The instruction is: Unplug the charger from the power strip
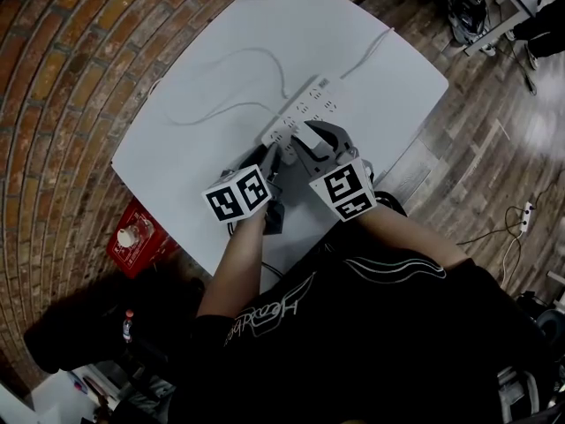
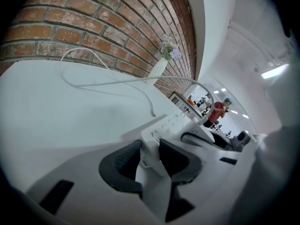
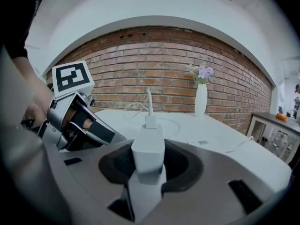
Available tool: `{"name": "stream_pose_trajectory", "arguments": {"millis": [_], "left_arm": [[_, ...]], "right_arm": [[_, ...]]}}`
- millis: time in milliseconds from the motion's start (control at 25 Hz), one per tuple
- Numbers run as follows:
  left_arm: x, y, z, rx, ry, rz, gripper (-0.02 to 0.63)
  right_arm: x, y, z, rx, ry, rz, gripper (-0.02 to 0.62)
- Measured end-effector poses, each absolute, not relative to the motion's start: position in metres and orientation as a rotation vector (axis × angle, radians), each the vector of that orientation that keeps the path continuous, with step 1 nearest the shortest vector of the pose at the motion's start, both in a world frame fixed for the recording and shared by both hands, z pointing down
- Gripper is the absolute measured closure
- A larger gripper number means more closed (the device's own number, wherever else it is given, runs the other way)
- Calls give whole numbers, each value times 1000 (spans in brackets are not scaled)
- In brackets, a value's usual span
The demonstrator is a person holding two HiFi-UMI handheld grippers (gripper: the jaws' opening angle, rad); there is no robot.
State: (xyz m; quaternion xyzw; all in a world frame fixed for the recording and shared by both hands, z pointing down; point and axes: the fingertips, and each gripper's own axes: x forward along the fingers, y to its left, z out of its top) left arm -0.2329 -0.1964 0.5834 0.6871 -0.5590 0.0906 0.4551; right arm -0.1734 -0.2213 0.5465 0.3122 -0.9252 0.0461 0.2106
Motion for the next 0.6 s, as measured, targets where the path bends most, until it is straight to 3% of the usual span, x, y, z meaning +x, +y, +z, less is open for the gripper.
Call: {"name": "stream_pose_trajectory", "arguments": {"millis": [280,600], "left_arm": [[-233,-195,583,1694,-1364,217,479],[-233,-195,583,1689,-1363,211,479]], "right_arm": [[-170,-223,547,859,-2609,311,472],[-175,-217,544,846,-2539,96,474]]}}
